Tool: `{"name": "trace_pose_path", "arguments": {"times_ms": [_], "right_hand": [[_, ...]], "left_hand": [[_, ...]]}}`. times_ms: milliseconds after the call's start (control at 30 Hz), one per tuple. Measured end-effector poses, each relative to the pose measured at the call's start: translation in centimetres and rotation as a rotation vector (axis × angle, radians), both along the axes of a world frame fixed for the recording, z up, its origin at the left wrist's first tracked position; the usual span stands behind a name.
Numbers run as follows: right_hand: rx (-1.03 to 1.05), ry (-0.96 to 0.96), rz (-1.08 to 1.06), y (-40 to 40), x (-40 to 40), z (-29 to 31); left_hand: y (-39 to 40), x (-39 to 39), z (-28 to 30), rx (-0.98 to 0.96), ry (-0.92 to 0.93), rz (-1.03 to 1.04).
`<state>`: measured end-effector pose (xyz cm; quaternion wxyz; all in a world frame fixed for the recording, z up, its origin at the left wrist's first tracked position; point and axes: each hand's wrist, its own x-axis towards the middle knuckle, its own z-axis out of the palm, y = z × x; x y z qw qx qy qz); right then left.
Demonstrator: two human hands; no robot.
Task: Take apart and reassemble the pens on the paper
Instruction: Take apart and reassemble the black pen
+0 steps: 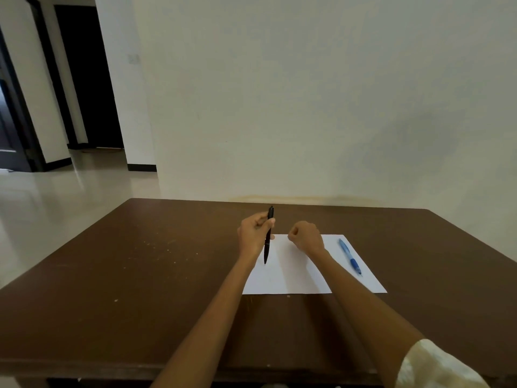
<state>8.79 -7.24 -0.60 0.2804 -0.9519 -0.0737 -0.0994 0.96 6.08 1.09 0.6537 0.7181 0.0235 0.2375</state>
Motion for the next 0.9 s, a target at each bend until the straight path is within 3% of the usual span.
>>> {"name": "trace_pose_path", "arguments": {"times_ms": [167,267,400,900], "right_hand": [[0.83,0.036,0.087,0.6,-1.7,3.0],[1.109,0.131,0.258,0.5,-2.8,5.2],[1.114,0.234,0.372,0.3,-3.6,6.2],[1.069,0.304,0.42,0.1,-4.3,6.4]], "left_hand": [[-0.6,-0.2,-0.2,0.03,0.009,0.007],[-0.9,-0.2,-0.3,0.075,-0.003,0.023],[-1.1,-0.4,-0.1,0.134,-0.035,0.045],[-0.6,-1.6,1.1,0.268,-0.003,0.068]]}}
